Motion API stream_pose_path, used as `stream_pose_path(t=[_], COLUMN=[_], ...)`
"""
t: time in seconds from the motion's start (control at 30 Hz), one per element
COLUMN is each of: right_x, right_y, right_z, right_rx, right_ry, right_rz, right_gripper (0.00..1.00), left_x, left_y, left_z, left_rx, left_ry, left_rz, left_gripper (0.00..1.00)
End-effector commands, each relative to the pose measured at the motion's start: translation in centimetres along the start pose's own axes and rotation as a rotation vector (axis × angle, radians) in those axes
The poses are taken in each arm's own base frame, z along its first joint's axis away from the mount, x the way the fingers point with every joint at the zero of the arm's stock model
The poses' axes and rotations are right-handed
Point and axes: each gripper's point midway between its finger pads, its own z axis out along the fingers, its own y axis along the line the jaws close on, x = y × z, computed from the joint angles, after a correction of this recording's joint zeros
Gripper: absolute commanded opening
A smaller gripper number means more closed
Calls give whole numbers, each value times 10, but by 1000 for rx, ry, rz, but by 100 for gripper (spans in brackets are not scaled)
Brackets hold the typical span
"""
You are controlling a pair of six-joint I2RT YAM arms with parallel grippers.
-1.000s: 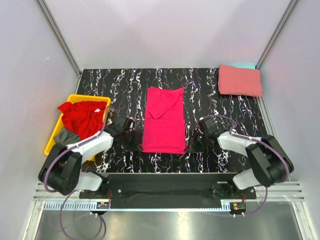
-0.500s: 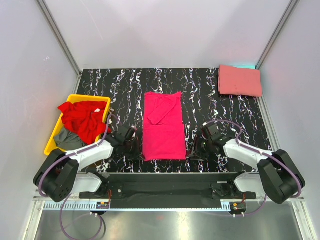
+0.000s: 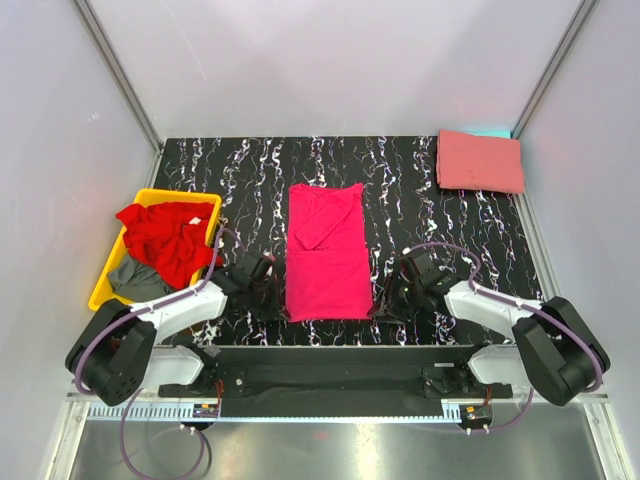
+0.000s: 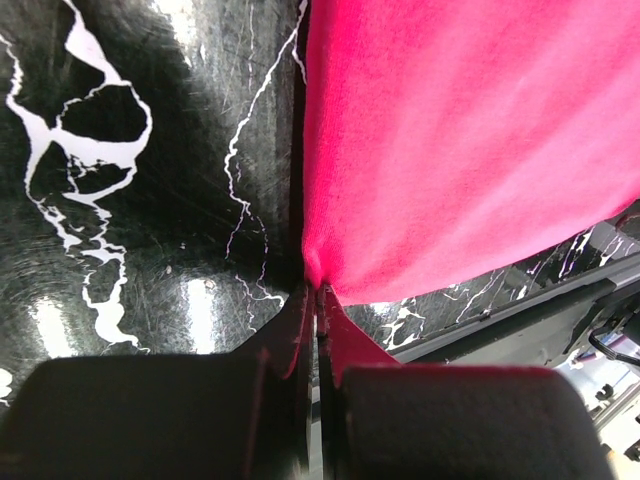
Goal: Fold and stack the t-shirts
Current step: Fold the tshirt
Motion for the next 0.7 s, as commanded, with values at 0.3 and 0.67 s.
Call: stream_pose_path(t=[0.3,0.67], right_x=[2,3], right_y=[-5,35], right_z=[6,-52], right_rx=[38,-45], right_ry=[-17,-119], right_rz=[-17,-92], right_gripper=[0,0], left_x=[-3,-7], left_y=[10,-42], left_z=[-7,-69], left_rx=[-60,44], left_ry=[-42,-115], left_rz=[8,42], left_gripper=[0,0])
